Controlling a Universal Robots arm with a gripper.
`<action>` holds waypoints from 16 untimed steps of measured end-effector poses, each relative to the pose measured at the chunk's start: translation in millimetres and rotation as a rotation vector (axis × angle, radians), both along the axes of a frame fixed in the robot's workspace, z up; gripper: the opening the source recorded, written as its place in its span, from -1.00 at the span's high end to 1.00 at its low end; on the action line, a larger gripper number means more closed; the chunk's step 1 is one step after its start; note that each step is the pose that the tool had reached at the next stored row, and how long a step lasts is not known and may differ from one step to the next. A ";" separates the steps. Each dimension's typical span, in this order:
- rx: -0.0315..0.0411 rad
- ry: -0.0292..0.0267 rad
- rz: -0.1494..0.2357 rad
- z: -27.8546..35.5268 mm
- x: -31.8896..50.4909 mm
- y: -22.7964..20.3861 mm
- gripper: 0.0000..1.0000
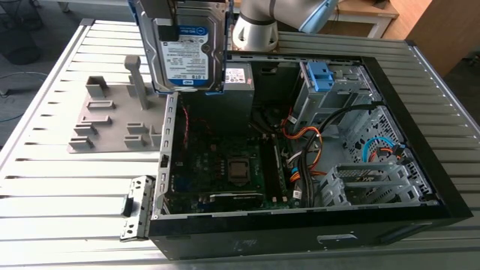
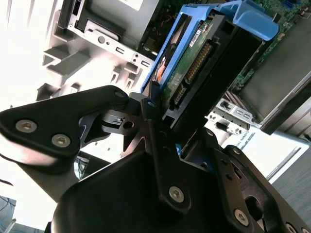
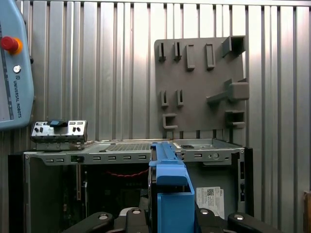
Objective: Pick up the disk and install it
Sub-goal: 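Pick up the disk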
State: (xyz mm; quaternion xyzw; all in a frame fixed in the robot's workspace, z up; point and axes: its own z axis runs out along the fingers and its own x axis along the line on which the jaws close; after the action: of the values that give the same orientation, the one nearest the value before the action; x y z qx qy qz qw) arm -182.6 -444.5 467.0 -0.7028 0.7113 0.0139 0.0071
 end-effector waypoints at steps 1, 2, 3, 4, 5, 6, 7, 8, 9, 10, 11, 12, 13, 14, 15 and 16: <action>0.0000 0.0000 0.000 0.0 0.3 0.0 0.27; 0.0000 0.0000 0.000 0.0 0.6 0.0 0.27; 0.0000 0.0000 0.000 0.0 0.8 0.0 0.27; 0.0000 0.0000 0.000 0.0 1.0 0.0 0.27; 0.0000 0.0000 0.000 0.0 1.3 0.0 0.27; 0.0000 0.0000 0.000 0.0 1.6 0.0 0.27; -0.0001 0.0000 0.000 0.0 1.8 0.0 0.27; 0.0000 0.0000 0.000 0.0 2.0 0.0 0.27; 0.0000 0.0000 0.000 0.0 2.3 0.0 0.27; 0.0000 0.0000 0.000 0.0 2.5 0.0 0.27; 0.0000 0.0000 0.000 0.0 2.7 0.0 0.27; 0.0001 -0.0001 0.000 0.0 2.9 0.0 0.27; 0.0000 0.0000 0.000 0.0 3.1 0.0 0.27; 0.0000 0.0000 0.000 0.0 3.3 0.0 0.27; 0.0000 0.0000 0.000 0.0 3.4 0.0 0.27; 0.0000 0.0000 0.000 0.0 3.6 0.0 0.27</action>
State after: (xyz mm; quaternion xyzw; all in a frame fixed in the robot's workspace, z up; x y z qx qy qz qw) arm -179.0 -444.5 467.0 -0.7027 0.7113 0.0139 0.0071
